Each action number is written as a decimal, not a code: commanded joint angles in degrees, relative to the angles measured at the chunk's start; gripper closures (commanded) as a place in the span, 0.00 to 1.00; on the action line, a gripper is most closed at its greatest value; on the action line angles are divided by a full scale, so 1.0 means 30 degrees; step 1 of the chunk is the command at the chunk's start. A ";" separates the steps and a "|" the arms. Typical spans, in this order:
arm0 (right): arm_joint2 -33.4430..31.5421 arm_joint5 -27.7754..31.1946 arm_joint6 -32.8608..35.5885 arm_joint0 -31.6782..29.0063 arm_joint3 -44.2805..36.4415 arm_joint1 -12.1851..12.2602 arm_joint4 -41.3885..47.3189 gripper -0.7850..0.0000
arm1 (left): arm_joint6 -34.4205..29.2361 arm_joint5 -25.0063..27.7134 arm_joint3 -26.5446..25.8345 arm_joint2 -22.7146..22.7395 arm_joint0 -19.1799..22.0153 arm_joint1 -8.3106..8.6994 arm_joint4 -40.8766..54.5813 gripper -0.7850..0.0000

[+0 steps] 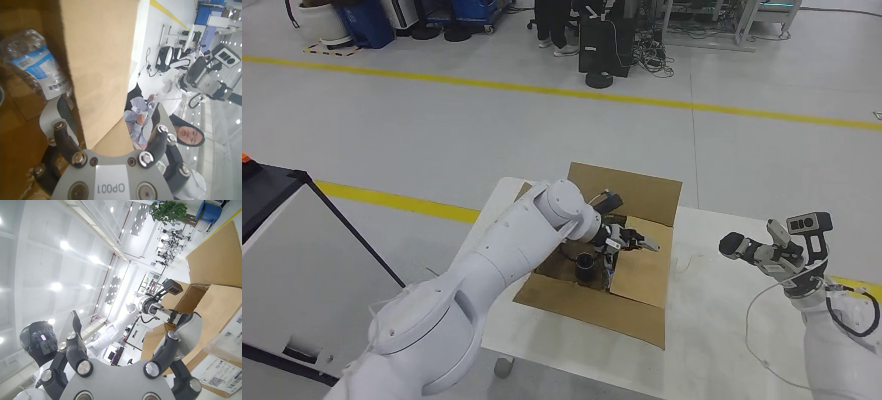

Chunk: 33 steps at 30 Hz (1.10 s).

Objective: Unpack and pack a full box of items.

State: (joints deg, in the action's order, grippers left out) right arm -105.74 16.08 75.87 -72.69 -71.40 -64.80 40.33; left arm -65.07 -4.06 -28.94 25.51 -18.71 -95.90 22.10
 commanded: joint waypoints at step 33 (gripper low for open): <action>-0.1871 -0.1404 -0.0371 -0.1117 -0.2137 0.0388 0.3763 0.00 | -0.4831 0.6391 0.3190 0.0364 0.0763 -0.4776 0.3254 0.00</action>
State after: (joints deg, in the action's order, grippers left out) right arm -111.71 12.20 74.84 -76.22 -77.44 -63.65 51.62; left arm -79.45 14.92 -20.00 26.62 -16.45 -109.83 31.87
